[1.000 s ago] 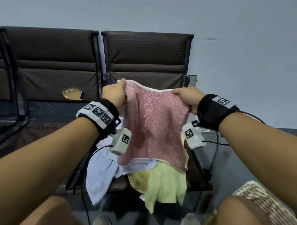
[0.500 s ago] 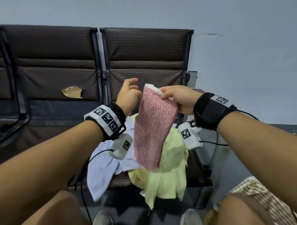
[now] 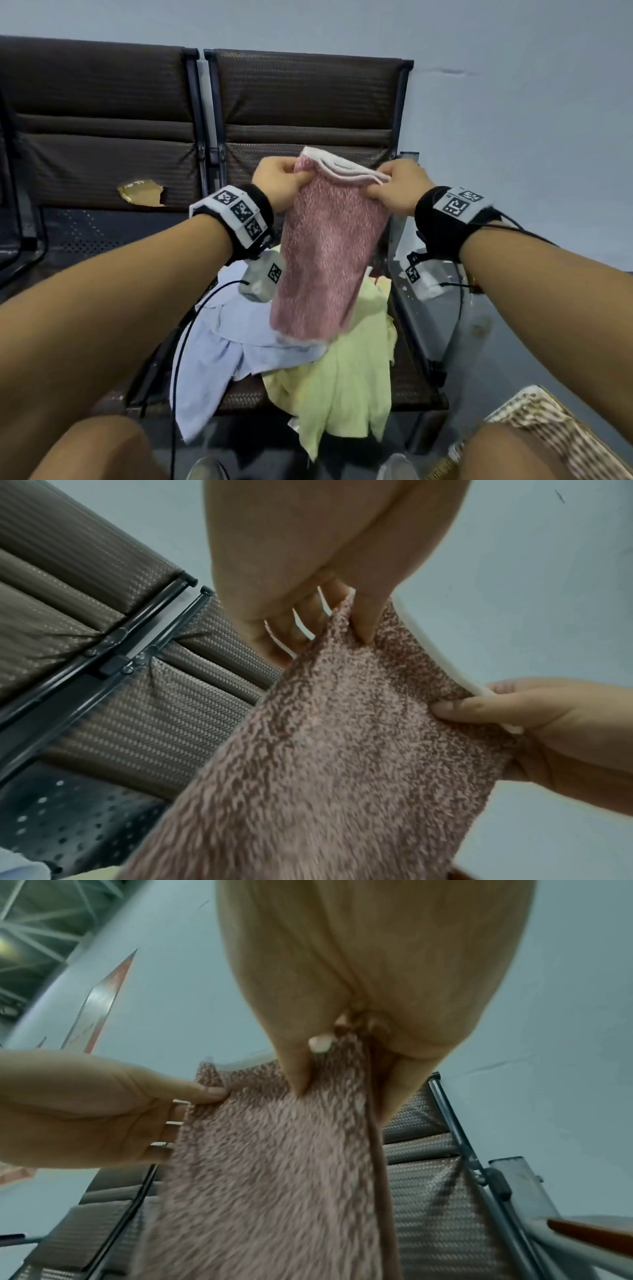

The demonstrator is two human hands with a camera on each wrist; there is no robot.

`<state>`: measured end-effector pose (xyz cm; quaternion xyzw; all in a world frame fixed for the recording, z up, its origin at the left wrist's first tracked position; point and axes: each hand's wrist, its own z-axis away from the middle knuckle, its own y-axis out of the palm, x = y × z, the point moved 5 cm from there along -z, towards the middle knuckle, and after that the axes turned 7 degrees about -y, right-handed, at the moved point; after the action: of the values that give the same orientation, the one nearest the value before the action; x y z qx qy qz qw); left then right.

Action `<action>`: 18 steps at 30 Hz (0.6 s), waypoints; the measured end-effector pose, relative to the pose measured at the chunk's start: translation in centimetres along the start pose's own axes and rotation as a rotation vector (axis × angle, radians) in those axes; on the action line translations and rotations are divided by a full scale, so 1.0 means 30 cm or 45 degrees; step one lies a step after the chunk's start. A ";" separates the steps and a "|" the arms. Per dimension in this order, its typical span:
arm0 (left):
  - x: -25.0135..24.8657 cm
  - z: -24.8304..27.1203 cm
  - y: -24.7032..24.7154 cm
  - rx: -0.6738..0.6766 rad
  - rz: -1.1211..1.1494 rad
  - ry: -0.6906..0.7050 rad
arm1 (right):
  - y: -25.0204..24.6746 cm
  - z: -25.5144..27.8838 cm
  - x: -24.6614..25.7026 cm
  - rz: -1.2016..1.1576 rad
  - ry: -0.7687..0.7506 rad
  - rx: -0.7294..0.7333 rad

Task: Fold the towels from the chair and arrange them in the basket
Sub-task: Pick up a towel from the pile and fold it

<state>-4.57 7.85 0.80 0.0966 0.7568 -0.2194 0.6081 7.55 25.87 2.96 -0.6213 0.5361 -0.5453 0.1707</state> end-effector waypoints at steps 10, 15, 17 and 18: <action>0.275 0.068 -0.060 0.063 -0.335 -0.139 | 0.215 0.127 -0.067 -0.076 -0.137 0.253; 0.550 0.276 0.018 0.735 -0.796 -0.370 | 0.462 0.339 -0.162 0.060 -0.009 0.947; 0.611 0.356 0.035 1.036 -0.881 -0.481 | 0.536 0.412 -0.213 -0.207 0.209 1.097; 0.634 0.386 0.035 1.135 -0.881 -0.550 | 0.566 0.445 -0.234 -0.351 0.326 1.163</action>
<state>1.42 1.29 -19.64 0.0437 0.4388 -0.7153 0.5422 12.07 20.66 -18.67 -0.4762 0.1718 -0.8141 0.2845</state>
